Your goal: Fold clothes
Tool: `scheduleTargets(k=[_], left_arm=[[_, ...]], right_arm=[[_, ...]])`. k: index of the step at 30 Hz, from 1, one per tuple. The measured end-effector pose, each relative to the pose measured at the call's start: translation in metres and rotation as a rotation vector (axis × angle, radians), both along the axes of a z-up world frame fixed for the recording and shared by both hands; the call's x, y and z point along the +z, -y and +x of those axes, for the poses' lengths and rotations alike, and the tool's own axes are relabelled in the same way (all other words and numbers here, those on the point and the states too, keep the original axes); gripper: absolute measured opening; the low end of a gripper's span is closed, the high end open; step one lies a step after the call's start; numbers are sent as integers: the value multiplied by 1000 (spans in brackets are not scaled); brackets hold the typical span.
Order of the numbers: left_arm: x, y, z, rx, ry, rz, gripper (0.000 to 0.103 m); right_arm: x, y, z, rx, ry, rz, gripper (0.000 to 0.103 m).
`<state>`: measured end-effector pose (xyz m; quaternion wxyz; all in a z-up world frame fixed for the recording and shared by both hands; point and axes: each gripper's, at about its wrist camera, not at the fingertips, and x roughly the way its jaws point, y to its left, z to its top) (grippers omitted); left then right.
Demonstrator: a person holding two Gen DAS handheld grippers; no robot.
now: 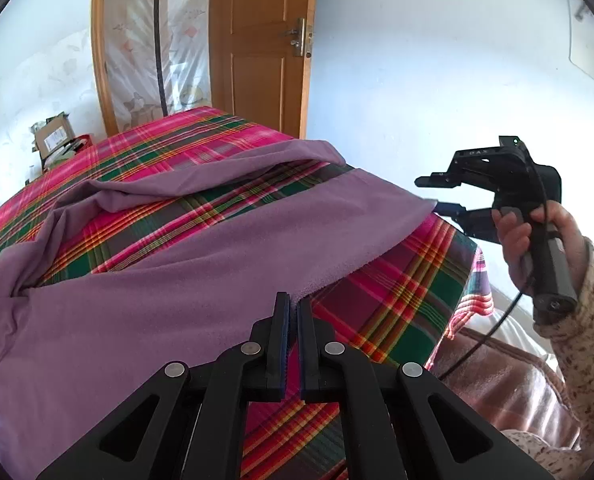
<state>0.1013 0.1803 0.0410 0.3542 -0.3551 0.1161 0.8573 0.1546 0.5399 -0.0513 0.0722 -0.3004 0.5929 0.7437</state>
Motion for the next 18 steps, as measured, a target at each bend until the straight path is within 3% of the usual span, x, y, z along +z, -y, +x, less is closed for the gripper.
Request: scheduleTargets(k=[3,8,18], left_arm=[[0,1,0,0,5,0,3],[-4,-1,1,-10,21,-10,3],[-19,-8,12,-55,55,-47,3]], right_arm=[[0,-5,-4,-19,6,15,27],[-4,-14,-2,-40,43,44,4],[27,-11,17,-75,-4,190,3]])
